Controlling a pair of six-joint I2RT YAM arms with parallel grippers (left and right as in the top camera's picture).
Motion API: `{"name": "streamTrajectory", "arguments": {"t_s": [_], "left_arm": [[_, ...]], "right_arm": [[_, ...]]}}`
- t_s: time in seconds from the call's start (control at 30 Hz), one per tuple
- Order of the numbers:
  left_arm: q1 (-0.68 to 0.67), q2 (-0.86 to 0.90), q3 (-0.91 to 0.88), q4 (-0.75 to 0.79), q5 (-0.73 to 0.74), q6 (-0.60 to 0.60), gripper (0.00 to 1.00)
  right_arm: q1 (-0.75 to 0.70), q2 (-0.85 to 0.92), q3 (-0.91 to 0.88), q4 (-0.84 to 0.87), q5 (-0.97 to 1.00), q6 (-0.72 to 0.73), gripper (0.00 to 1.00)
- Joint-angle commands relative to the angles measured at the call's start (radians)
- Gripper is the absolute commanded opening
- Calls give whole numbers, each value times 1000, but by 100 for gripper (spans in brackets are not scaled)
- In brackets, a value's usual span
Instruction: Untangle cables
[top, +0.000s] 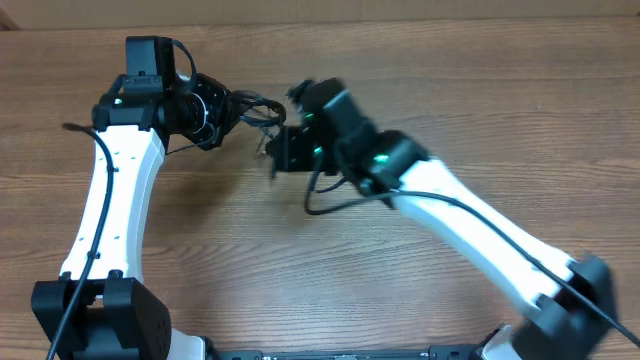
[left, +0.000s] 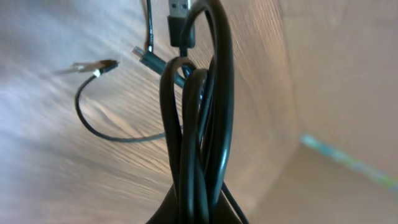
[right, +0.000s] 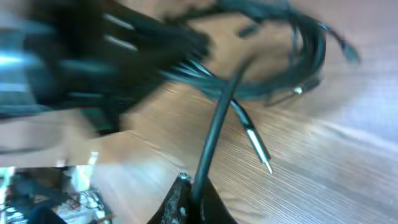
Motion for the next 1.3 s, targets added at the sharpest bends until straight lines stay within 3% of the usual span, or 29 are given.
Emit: {"name": "streamTrajectory", "arguments": {"t_s": [0.0,0.1,0.2,0.37,0.53,0.93,1.03,1.2,1.23,1.27], "left_arm": [[-4,-27,16,3,52,439,4],[-4,-27,16,-3,210,668,4],[-4,-27,16,-21,389,807,4],[-18,-27,16,-64,442,858,4],[-43,-27,16,-75,544,895,4],[-47,-27,16,-77,610,814,4],[-36,-27,16,-41,597,705,4],[-34,-27,16,52,460,361,5],[-34,-27,16,71,462,339,4],[-35,-27,16,88,462,315,4]], "right_arm": [[-30,-119,4,3,-45,-57,4],[-53,-136,4,10,5,-57,4],[-66,-117,4,37,30,-56,4],[-66,-95,4,74,77,-56,4],[-66,-63,4,42,283,-3,4],[-66,36,4,66,426,84,4],[-61,36,4,38,347,66,4],[-50,36,4,13,251,23,4],[-50,36,4,11,239,23,6],[-50,36,4,10,225,23,14]]}}
